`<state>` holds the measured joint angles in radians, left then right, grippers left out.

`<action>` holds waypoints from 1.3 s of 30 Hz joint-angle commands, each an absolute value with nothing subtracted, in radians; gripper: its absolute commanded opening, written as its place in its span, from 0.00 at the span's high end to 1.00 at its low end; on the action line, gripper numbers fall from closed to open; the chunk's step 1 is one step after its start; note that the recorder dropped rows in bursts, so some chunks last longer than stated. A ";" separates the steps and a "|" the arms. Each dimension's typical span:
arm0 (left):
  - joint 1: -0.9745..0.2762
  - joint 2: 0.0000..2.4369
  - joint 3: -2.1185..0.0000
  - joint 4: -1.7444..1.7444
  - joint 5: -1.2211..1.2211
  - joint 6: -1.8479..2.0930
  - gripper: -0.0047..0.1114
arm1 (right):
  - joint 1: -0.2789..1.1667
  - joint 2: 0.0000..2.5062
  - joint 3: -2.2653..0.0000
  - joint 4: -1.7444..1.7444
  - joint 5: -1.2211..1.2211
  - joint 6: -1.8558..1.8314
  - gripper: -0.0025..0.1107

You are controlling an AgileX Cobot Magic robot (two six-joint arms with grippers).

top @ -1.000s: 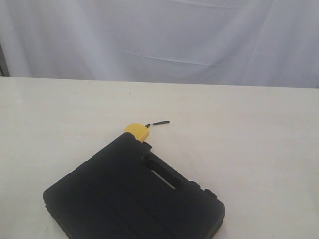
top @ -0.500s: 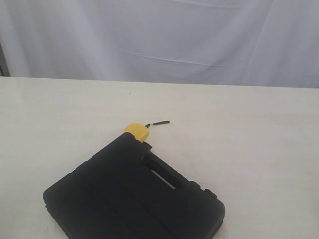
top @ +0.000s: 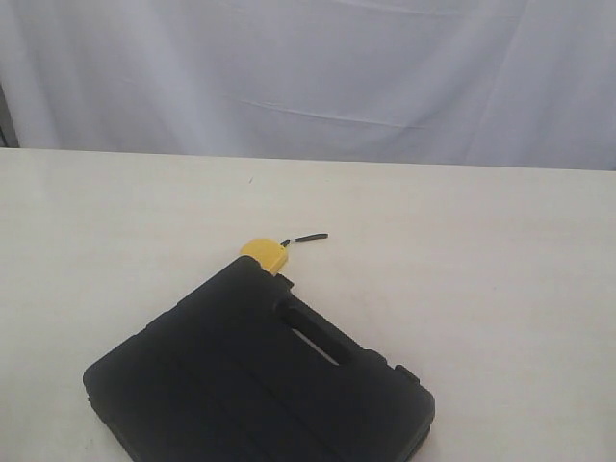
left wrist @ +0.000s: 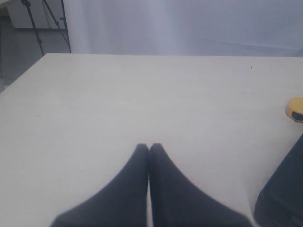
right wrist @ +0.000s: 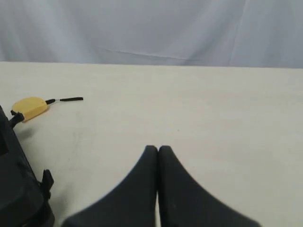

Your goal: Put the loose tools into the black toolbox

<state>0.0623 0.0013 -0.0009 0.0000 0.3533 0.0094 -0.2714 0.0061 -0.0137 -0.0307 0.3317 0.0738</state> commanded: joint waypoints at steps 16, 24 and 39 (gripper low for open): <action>0.058 0.000 0.000 0.000 0.342 0.007 0.96 | -0.277 0.000 0.000 -0.026 0.353 0.109 0.98; 0.058 0.000 0.000 0.000 0.342 0.007 0.96 | -0.277 0.000 0.000 -0.023 0.353 0.109 0.98; 0.058 0.000 0.000 0.000 0.342 0.007 0.96 | -0.277 0.000 0.000 -0.023 0.353 0.116 0.98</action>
